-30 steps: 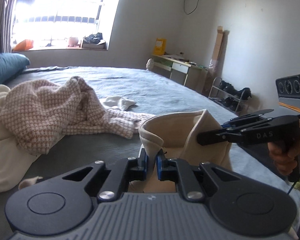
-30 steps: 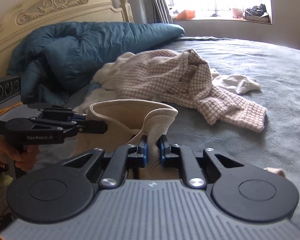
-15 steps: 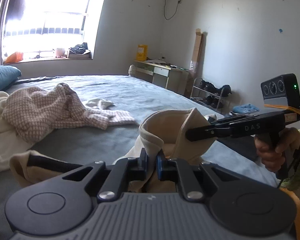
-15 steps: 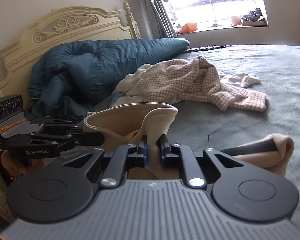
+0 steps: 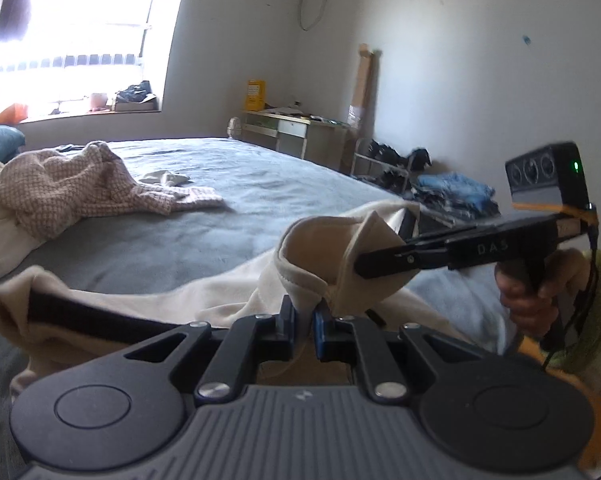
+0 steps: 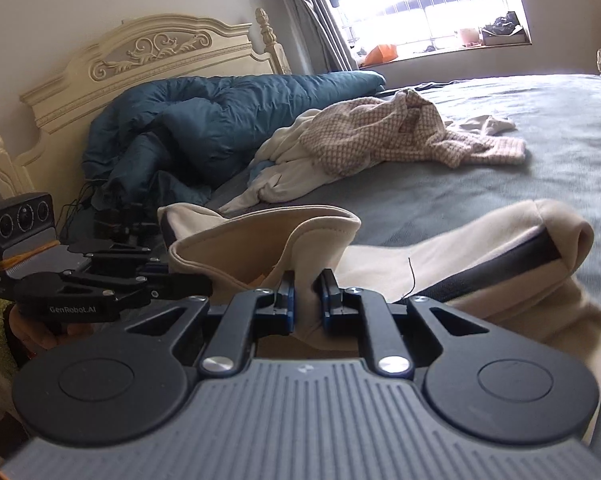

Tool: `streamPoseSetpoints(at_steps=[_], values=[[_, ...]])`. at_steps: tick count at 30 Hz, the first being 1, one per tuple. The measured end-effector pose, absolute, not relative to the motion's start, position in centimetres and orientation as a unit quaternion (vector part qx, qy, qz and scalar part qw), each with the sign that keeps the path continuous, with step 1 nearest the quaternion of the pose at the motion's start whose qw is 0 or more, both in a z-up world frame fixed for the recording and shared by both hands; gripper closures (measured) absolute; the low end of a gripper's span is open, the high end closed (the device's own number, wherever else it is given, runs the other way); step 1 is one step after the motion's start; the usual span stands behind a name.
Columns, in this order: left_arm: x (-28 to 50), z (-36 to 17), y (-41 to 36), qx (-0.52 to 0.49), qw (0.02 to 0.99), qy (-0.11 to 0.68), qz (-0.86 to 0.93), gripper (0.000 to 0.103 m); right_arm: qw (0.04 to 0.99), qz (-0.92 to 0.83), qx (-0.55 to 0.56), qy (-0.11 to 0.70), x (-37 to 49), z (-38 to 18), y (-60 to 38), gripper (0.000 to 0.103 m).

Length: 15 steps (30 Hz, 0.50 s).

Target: Fold clothes

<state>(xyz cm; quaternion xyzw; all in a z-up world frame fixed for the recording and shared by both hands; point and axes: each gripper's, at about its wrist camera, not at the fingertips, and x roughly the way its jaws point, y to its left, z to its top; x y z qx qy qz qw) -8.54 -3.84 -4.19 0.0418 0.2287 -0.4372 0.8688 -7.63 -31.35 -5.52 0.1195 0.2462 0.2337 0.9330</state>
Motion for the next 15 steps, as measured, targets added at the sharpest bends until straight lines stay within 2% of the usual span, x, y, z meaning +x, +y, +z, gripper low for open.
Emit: streamPoseSetpoints(at_steps=[15], values=[[-14.3,-9.8,-3.7,0.090,0.859,0.251,-0.437,0.092,0.944,0.218,0.064,0.240,-14.3,-11.5,-29.8,0.092]])
